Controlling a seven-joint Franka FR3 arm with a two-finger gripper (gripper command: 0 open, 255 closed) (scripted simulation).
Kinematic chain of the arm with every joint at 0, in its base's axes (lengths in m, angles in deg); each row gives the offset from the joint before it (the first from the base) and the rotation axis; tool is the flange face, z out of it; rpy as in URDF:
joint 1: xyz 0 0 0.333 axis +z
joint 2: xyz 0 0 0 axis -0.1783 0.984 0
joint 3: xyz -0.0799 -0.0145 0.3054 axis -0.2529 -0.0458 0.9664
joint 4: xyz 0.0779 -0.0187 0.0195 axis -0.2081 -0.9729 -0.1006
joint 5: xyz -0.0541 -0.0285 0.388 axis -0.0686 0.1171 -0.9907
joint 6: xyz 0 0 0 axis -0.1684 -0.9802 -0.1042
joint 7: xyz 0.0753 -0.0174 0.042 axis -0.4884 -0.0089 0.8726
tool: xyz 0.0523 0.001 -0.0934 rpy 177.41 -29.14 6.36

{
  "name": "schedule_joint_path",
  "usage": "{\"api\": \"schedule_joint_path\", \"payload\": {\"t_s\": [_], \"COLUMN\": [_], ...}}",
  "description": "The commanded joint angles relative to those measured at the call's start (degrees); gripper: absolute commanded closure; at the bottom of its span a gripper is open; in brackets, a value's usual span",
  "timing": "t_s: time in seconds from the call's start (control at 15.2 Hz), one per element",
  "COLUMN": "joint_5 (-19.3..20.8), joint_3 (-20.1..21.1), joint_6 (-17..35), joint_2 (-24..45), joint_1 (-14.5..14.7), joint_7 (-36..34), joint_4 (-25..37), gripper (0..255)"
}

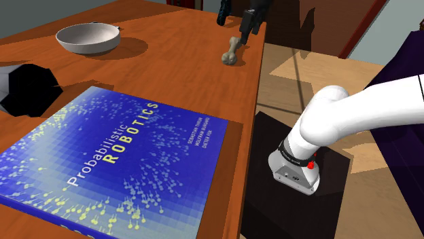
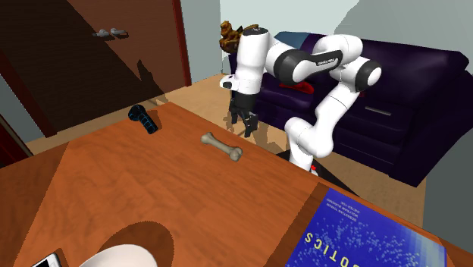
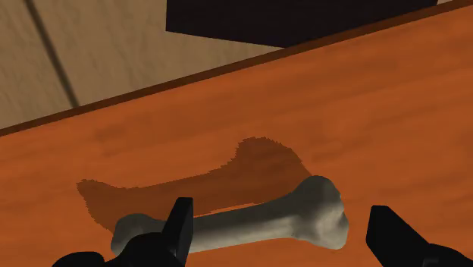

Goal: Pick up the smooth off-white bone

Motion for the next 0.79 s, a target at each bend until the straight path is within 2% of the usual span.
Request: {"api": "schedule_joint_path", "payload": {"t_s": [0.0, 0.26, 0.46, 0.73], "joint_5": [0.0, -6.6, -10.7, -10.8], "joint_3": [0.0, 5.6, 7.6, 7.6], "joint_6": [0.0, 1.7, 3.3, 5.6], "joint_2": [0.0, 11.4, 17.5, 17.4], "joint_1": [0.0, -11.0, -18.4, -18.4], "joint_7": [0.0, -33.4, -57.4, -57.5], "joint_4": [0.0, 5.9, 8.7, 6.3], "gripper": [0, 0, 0, 0]}}
